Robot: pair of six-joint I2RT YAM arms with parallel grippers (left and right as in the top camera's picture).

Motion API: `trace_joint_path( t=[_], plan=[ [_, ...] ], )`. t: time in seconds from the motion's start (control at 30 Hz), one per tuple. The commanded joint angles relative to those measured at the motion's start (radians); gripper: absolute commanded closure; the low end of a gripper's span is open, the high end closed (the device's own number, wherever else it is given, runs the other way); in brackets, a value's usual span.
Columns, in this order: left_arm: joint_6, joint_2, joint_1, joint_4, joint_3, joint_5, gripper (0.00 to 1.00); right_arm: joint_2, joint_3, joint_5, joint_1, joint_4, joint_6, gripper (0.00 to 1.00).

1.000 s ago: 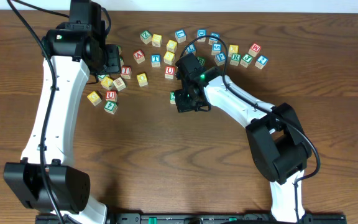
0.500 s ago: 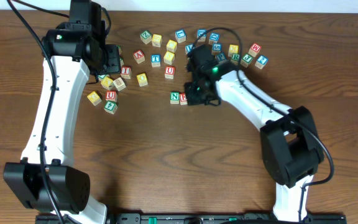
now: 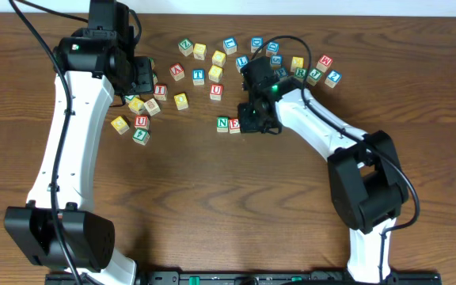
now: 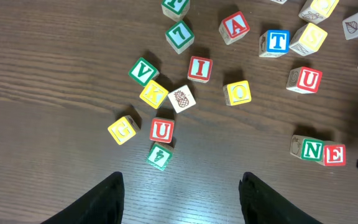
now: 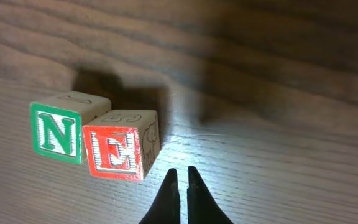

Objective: Spell out NEURIPS

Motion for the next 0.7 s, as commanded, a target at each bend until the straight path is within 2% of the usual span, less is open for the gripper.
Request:
trace_joint_path(
  t=[0.0,0.67],
  plan=[
    [0.01,-0.011,0.004,-0.002,0.015,-0.002,0.41,0.025,0.003,0.004,0.012,0.002,0.023,0.99],
    [0.01,-0.011,0.004,-0.002,0.015,-0.002,0.41,0.031,0.003,-0.031,0.028,0.014,0.039,0.97]
  ],
)
